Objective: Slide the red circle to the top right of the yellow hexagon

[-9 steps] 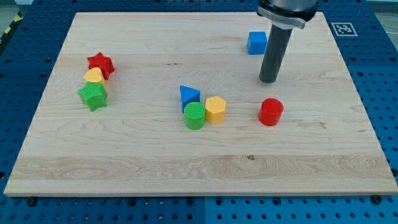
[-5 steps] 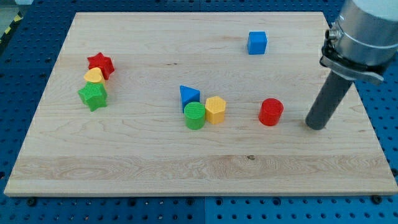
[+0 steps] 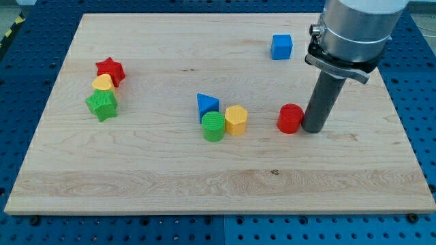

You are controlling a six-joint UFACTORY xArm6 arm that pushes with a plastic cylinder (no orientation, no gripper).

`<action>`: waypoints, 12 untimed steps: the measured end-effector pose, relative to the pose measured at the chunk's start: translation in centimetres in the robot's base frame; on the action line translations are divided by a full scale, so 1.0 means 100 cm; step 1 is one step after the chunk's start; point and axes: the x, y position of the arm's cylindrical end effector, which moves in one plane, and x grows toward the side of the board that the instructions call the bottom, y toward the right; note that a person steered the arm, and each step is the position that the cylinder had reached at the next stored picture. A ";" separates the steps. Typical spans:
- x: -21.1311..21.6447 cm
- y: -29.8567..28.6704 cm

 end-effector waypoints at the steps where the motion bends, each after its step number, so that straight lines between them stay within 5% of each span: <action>1: -0.017 -0.020; 3: -0.041 -0.039; 4: -0.036 0.012; 7: -0.035 -0.053; 12: -0.014 -0.056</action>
